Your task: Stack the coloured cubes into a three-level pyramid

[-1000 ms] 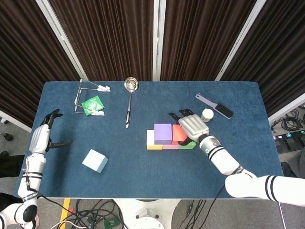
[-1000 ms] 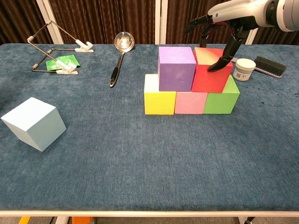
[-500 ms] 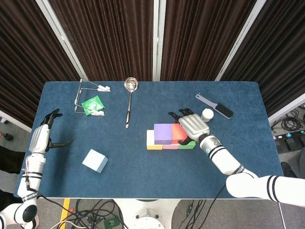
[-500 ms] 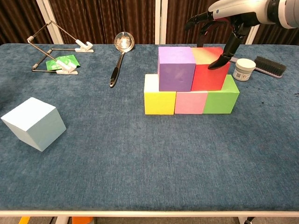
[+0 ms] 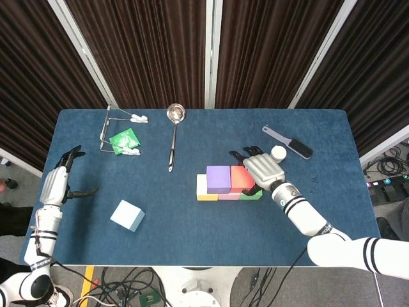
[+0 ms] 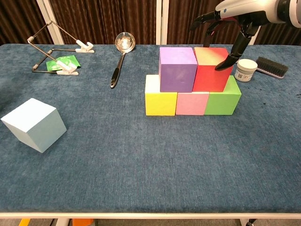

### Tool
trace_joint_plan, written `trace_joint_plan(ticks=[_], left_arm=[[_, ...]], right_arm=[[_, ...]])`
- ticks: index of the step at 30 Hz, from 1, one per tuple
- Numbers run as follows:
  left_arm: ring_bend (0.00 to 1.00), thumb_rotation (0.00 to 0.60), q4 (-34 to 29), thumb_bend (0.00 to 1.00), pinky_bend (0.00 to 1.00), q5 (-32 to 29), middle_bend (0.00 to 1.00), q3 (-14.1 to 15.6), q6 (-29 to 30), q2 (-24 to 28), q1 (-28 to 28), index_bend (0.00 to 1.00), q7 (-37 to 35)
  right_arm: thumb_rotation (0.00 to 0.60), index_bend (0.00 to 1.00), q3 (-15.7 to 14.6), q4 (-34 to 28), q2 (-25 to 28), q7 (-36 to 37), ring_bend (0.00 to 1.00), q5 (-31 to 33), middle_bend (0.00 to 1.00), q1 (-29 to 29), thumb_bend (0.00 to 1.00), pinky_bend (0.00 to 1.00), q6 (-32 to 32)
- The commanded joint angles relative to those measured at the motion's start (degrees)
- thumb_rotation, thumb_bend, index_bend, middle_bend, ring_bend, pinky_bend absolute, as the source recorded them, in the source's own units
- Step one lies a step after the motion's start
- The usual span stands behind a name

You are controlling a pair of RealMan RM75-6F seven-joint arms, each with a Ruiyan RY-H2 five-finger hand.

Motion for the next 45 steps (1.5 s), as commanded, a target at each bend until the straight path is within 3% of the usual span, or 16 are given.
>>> trace_joint_plan(ticks=[1,12,34,45], left_arm=[[0.03,0.600,0.1,0.02,0.14,-0.1,0.15,0.0,0.0,-0.1,0.0,0.06,0.0],[0.03,0.600,0.4,0.02,0.14,-0.2,0.15,0.0,0.1,0.0,0.2,0.06,-0.4],[0.03,0.600,0.1,0.02,0.14,-0.2,0.15,0.0,0.0,0.0,0.1,0.07,-0.1],[0.03,0.600,-0.3,0.02,0.14,-0.1,0.15,0.0,0.3,0.4,0.3,0.07,-0.1]], right_arm=[[0.600,0.00,0.0,0.3,-0.6,-0.4,0.00,0.4,0.30,0.2,0.09,0.00,0.4],[0.600,0.00,0.5,0.3,-1.7,-1.3,0.00,1.4,0.36,0.4,0.11,0.00,2.0],[0.600,0.00,0.6,0.7,-1.8,-0.6,0.00,1.2,0.36,-0.1,0.11,0.00,0.8],[0.600,0.00,1.1,0.5,-1.4,0.5,0.00,0.4,0.14,-0.4,0.06,0.00,0.1]])
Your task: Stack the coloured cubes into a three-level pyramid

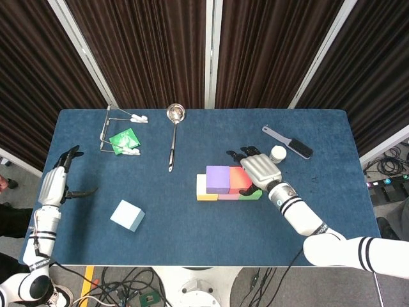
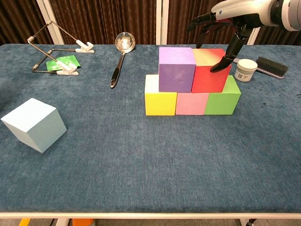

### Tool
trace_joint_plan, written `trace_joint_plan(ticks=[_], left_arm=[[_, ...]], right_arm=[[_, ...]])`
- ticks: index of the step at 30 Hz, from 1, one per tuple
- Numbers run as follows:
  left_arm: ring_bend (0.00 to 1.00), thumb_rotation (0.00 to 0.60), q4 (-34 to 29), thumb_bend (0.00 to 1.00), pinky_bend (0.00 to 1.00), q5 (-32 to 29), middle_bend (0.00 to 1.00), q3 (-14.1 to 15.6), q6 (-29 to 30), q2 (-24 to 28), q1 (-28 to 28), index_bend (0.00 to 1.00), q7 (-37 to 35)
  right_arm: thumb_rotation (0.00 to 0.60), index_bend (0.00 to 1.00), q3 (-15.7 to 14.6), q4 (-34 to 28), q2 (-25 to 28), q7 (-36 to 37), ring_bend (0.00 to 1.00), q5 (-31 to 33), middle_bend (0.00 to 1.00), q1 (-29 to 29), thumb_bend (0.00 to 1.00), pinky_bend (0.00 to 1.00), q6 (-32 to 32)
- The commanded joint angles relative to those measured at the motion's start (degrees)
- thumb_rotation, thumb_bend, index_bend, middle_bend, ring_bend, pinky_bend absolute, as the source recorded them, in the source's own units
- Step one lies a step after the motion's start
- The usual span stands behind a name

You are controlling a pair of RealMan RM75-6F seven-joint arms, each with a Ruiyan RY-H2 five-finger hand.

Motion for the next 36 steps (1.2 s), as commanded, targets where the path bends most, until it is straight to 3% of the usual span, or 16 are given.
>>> trace_joint_plan(ticks=[1,19,27,36], left_arm=[[0.03,0.600,0.0,0.02,0.14,0.0,0.15,0.0,0.0,0.0,0.0,0.07,0.0],[0.03,0.600,-3.3,0.00,0.14,2.1,0.15,2.1,-1.5,1.5,-0.3,0.06,1.2],[0.03,0.600,-5.5,0.00,0.14,2.1,0.15,2.9,-2.6,1.5,-0.9,0.06,3.8],[0.03,0.600,-5.2,0.00,0.14,1.2,0.15,2.8,-2.3,1.7,-0.5,0.06,3.2]], right_arm=[[0.600,0.00,0.0,0.0,0.0,0.2,0.00,0.0,0.14,0.0,0.06,0.00,-0.1],[0.600,0.00,3.8,-4.0,5.9,8.0,0.00,-5.7,0.13,-4.2,0.04,0.00,0.7],[0.600,0.00,4.5,-1.2,2.3,8.3,0.00,-6.3,0.13,-2.8,0.03,0.00,-1.3],[0.600,0.00,4.1,1.6,-2.4,4.3,0.00,-1.9,0.15,1.6,0.03,0.00,-2.3]])
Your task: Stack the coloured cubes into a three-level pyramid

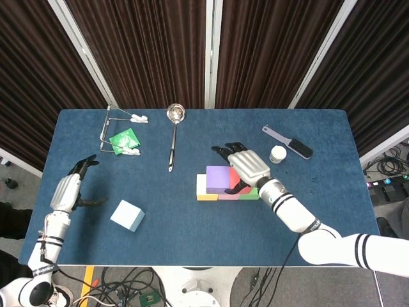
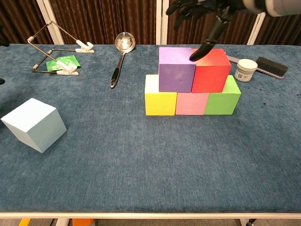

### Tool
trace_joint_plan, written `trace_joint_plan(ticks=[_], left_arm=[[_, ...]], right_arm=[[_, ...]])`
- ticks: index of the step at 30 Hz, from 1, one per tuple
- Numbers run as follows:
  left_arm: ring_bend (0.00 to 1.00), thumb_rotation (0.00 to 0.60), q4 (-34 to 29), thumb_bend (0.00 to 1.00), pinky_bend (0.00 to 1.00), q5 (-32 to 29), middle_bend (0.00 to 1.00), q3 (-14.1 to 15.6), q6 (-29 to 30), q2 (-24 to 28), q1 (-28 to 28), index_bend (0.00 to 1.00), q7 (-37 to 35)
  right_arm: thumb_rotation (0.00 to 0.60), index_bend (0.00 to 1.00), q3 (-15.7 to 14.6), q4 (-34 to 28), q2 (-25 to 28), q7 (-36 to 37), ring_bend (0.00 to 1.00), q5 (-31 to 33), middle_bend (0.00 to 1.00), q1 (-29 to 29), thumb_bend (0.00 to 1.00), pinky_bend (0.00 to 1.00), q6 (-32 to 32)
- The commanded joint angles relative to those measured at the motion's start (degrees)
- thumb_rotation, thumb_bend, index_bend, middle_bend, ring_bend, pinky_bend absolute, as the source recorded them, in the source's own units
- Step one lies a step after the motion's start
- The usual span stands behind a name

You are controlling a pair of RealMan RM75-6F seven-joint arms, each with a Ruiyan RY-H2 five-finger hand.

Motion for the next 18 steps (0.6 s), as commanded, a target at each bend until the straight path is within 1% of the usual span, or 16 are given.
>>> trace_joint_plan(ticks=[1,9,18], left_arm=[[0.03,0.600,0.3,0.00,0.14,-0.1,0.15,0.1,-0.1,0.0,0.1,0.06,-0.4],[0.03,0.600,1.5,0.00,0.14,-0.1,0.15,0.0,-0.4,-0.4,0.0,0.06,-1.5],[0.03,0.600,1.8,0.00,0.14,-0.1,0.15,0.0,-0.5,-0.5,0.0,0.06,-1.8]], right_arm=[[0.600,0.00,-0.7,1.0,-1.2,-1.8,0.00,1.9,0.16,1.3,0.03,0.00,-0.3],[0.600,0.00,-1.8,1.8,-2.5,-4.2,0.00,5.0,0.22,3.3,0.06,0.00,0.3],[0.600,0.00,-2.8,2.0,-3.2,-5.7,0.00,5.9,0.29,3.9,0.09,0.00,1.4]])
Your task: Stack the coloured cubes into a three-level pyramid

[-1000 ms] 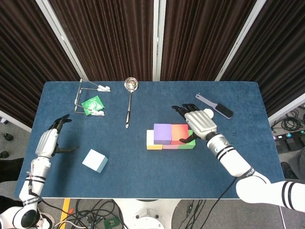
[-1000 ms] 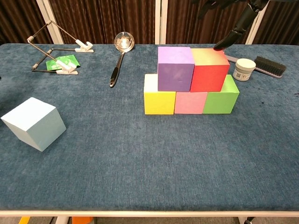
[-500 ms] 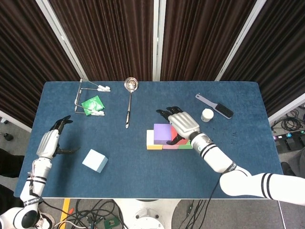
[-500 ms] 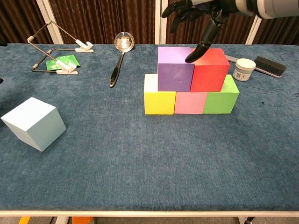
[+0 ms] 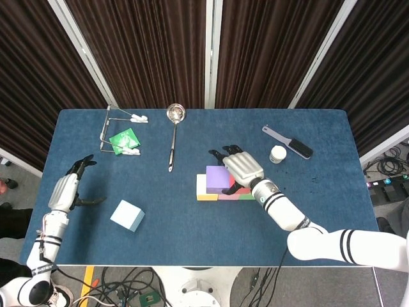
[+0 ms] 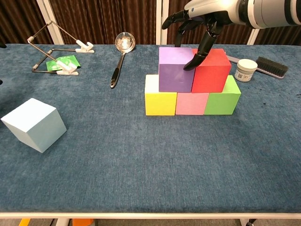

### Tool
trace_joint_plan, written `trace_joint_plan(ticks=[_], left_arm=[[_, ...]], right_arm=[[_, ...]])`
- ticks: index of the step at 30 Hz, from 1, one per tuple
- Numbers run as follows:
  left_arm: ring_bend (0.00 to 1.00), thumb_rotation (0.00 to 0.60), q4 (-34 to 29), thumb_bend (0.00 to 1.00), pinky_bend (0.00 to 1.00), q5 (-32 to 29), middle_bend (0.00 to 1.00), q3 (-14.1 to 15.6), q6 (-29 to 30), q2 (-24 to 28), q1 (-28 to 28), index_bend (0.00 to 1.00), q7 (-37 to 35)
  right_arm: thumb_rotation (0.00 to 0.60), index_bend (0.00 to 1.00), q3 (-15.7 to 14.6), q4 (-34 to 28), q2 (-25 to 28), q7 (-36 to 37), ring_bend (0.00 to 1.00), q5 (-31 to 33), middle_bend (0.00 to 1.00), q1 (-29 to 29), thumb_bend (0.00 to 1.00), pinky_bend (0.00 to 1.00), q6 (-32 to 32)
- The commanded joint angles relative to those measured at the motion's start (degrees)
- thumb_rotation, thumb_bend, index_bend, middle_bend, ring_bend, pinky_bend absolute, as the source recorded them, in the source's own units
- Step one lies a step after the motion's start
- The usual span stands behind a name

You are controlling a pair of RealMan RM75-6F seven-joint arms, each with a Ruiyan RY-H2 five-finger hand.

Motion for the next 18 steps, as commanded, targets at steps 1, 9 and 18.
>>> trace_joint_plan(ticks=[1,9,18], left_arm=[[0.03,0.600,0.0,0.00,0.14,0.0,0.15,0.0,-0.1,0.0,0.0,0.06,0.0],[0.03,0.600,0.2,0.00,0.14,-0.3,0.15,-0.1,-0.3,-0.1,-0.2,0.06,0.2],[0.03,0.600,0.2,0.00,0.14,-0.9,0.15,-0.1,-0.6,-0.2,-0.2,0.06,0.6]], right_arm=[[0.600,0.00,-0.1,0.0,-0.1,-0.1,0.00,-0.1,0.29,0.0,0.09,0.00,0.3],[0.600,0.00,-0.4,0.0,-0.1,-0.3,0.00,-0.1,0.32,0.0,0.10,0.00,0.4],[0.600,0.00,-0.2,0.4,0.2,0.6,0.00,-1.2,0.34,-0.4,0.10,0.00,-0.3]])
